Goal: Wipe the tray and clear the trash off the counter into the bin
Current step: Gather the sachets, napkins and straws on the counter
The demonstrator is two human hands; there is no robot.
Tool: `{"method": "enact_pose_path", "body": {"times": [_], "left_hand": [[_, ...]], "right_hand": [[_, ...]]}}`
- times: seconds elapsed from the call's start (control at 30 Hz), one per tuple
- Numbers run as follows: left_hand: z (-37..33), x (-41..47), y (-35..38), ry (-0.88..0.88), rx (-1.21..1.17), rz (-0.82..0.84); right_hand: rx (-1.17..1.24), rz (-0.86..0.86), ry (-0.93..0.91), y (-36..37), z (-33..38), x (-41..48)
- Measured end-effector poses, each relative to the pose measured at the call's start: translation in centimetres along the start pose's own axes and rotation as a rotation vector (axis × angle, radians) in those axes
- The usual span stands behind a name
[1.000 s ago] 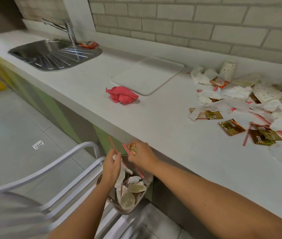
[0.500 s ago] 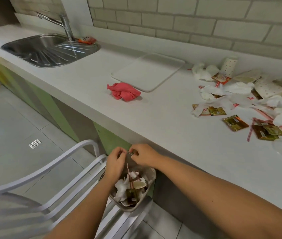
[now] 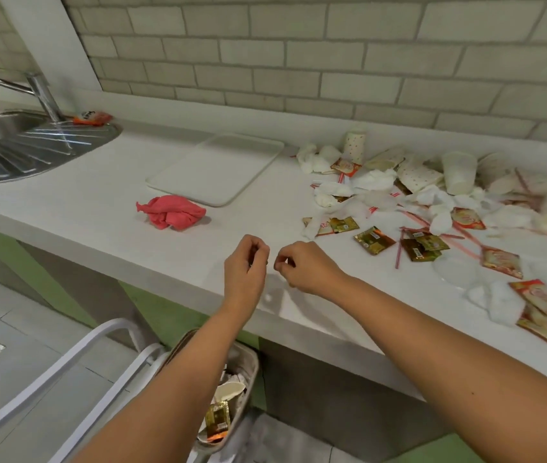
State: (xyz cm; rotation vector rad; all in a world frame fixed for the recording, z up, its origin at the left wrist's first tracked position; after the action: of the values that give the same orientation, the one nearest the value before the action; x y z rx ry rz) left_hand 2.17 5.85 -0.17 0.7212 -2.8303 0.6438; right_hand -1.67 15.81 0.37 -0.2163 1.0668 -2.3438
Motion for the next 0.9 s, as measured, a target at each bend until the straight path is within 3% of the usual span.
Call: {"method": "enact_pose_path", "body": {"times": [0.17, 0.47, 0.67, 0.9], "left_hand": [[-2.9, 0.7, 7.2, 0.049, 0.020, 0.160], [-5.1, 2.1, 18.8, 0.102, 0.335, 0.341], [-5.5, 3.9, 22.3, 0.120, 0.579, 0.286], [-3.8, 5.1, 25.1, 0.060, 0.869, 0.366]], "right_hand": [[-0.065, -0.140, 0.123, -6.0, -6.5, -1.6], [-0.203, -0.340, 0.383, -14.4, -18.3, -4.7], [-0.314, -0.292, 0.422, -16.1, -21.9, -4.6], [-0.452, -0.151, 0.353, -15.1, -22.2, -3.0]]}}
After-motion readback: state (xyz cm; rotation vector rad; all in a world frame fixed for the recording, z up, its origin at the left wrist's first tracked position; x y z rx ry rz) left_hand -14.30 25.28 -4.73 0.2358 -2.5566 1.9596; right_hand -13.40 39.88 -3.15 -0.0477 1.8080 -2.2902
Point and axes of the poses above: each hand's wrist, its own x-axis towards the middle knuckle, its own y-axis out of the palm, z = x × y, the point moved 10 cm from there along x, towards the middle knuckle, and after that the axes turned 9 degrees about x, right-handed, at the moved point
